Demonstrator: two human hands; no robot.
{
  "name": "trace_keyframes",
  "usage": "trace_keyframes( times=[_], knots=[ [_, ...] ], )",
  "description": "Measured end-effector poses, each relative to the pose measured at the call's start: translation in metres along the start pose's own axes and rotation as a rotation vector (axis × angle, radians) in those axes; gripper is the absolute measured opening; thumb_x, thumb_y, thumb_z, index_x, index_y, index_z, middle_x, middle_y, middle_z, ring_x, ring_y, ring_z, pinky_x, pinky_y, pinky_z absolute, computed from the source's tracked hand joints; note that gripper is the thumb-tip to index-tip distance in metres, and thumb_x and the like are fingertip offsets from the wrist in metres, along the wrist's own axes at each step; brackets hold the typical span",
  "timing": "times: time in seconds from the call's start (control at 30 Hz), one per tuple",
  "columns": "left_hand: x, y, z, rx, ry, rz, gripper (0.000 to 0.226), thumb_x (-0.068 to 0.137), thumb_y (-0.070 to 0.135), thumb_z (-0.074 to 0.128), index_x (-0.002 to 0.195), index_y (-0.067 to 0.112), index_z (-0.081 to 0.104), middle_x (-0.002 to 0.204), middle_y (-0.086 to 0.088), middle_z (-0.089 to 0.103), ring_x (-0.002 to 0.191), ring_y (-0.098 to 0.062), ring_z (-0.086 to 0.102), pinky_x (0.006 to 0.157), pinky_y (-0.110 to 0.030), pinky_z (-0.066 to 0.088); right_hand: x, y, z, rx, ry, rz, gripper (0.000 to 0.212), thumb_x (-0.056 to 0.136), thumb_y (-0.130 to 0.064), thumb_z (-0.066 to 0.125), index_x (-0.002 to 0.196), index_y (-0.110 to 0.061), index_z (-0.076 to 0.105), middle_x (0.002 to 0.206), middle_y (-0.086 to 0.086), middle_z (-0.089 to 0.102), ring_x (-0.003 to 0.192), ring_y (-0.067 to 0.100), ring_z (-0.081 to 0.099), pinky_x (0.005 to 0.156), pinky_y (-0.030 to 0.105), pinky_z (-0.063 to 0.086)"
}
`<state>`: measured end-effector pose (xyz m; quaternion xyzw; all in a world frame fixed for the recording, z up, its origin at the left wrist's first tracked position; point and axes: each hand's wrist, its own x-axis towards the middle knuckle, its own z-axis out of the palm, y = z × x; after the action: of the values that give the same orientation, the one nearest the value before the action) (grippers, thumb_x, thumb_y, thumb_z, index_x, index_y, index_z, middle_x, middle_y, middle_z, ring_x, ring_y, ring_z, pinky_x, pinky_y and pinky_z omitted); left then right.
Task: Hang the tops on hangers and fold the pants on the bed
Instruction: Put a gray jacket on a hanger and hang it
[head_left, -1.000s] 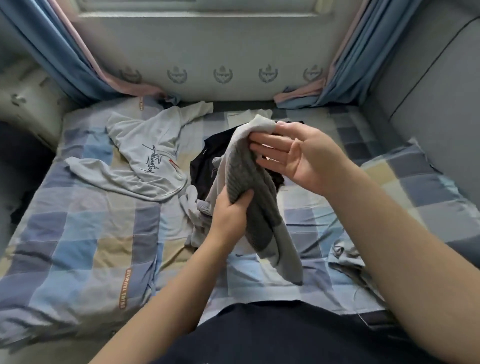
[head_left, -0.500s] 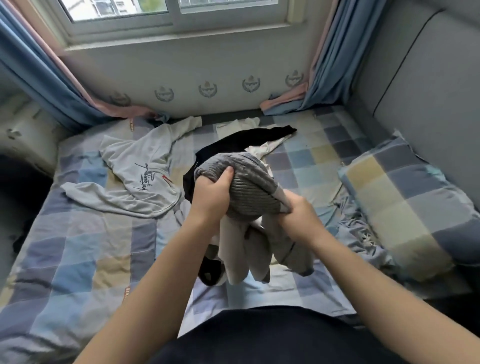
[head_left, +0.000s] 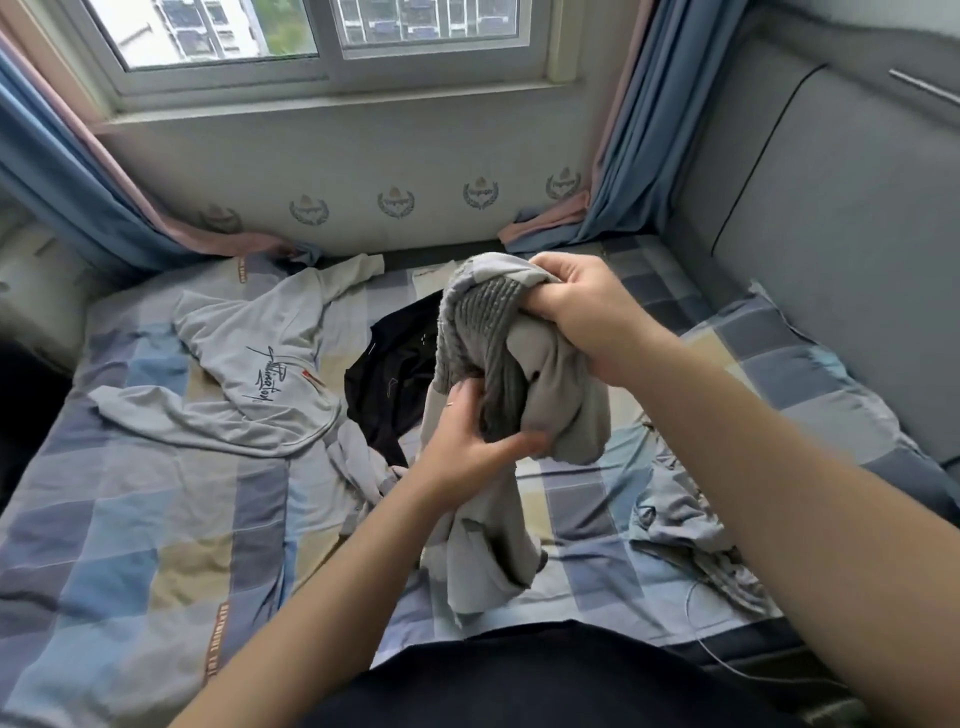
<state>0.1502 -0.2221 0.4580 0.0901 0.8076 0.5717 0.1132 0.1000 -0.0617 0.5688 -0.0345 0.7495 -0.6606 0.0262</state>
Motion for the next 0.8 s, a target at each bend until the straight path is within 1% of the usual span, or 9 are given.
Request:
trace_keyframes(
  times=[0.1,0.2,0.27,0.33,0.43,0.5,0.63,0.7,0.8],
  knots=[
    [0.009,-0.002,0.012,-0.115,0.104,-0.040,0.069,0.072,0.022,0.091,0.120,0.015,0.043,0.119,-0.005,0.061,0.113,-0.019,0.062,0.090,-0.035,0.055,0.005,-0.010,0.003,0.161,0.009,0.108,0.014,0.094,0.001,0.060,0.102,0.008,0.068,0.101,0.023,0.070,0.089,0.027,0.064,0.087,0.041,0.054],
    [0.017,-0.006,0.012,-0.046,0.095,-0.030,0.061,0.083,0.014,0.082,0.133,0.010,0.048,0.128,-0.010,0.060,0.122,-0.024,0.059,0.100,-0.042,0.050,0.012,-0.010,-0.003,0.234,0.035,0.167,0.026,0.094,-0.002,0.061,0.116,0.011,0.066,0.117,0.029,0.068,0.105,0.036,0.067,0.099,0.046,0.053],
    [0.016,-0.009,0.011,-0.082,0.042,-0.025,0.036,0.089,0.017,0.074,0.120,0.003,0.063,0.121,-0.016,0.066,0.115,-0.030,0.063,0.095,-0.040,0.053,0.017,-0.007,-0.011,0.193,0.085,0.166,0.027,0.093,-0.004,0.063,0.115,0.011,0.067,0.115,0.029,0.068,0.100,0.033,0.068,0.100,0.048,0.053],
    [0.013,-0.013,0.011,-0.138,0.052,-0.058,0.031,0.088,0.025,0.068,0.106,0.001,0.068,0.104,-0.012,0.070,0.099,-0.025,0.065,0.089,-0.038,0.053,0.021,0.000,-0.020,0.137,0.155,0.162,0.027,0.092,-0.005,0.066,0.112,0.013,0.067,0.114,0.030,0.069,0.093,0.029,0.066,0.098,0.049,0.052],
    [0.010,-0.019,0.008,-0.280,0.108,-0.155,0.014,0.099,0.013,0.061,0.109,0.008,0.070,0.107,-0.007,0.073,0.104,-0.022,0.066,0.096,-0.039,0.052,0.025,0.016,-0.033,0.009,0.246,0.138,0.020,0.091,-0.006,0.069,0.104,0.010,0.068,0.102,0.021,0.071,0.089,0.023,0.061,0.090,0.043,0.054],
    [0.010,-0.018,0.005,-0.382,0.147,-0.234,0.016,0.101,0.015,0.058,0.107,0.014,0.073,0.108,-0.008,0.076,0.107,-0.025,0.069,0.094,-0.040,0.055,0.022,0.029,-0.036,-0.114,0.249,0.141,0.022,0.090,-0.009,0.071,0.109,0.000,0.066,0.102,0.014,0.067,0.094,0.021,0.061,0.087,0.036,0.052],
    [0.009,-0.015,-0.008,-0.538,0.265,-0.330,0.021,0.100,0.029,0.060,0.096,0.020,0.078,0.097,-0.003,0.079,0.092,-0.020,0.075,0.067,-0.028,0.059,-0.002,0.058,-0.030,-0.474,0.197,0.097,0.055,0.088,-0.026,0.073,0.138,-0.020,0.050,0.138,0.005,0.051,0.129,0.020,0.045,0.110,0.038,0.038],
    [0.011,-0.011,-0.017,-0.597,0.323,-0.351,0.023,0.099,0.031,0.060,0.092,0.020,0.079,0.095,-0.005,0.079,0.087,-0.020,0.076,0.064,-0.030,0.060,-0.028,0.074,-0.017,-0.486,0.139,-0.022,0.049,0.089,-0.028,0.073,0.133,-0.022,0.053,0.137,0.000,0.049,0.130,0.019,0.043,0.109,0.036,0.037],
    [0.018,-0.002,-0.029,-0.696,0.406,-0.423,0.026,0.098,0.038,0.062,0.095,0.016,0.076,0.096,-0.009,0.078,0.088,-0.023,0.076,0.076,-0.038,0.061,-0.076,0.109,0.011,-0.386,0.105,-0.065,0.045,0.084,-0.038,0.073,0.120,-0.017,0.057,0.124,0.000,0.055,0.117,0.014,0.051,0.100,0.027,0.041]
  ],
)
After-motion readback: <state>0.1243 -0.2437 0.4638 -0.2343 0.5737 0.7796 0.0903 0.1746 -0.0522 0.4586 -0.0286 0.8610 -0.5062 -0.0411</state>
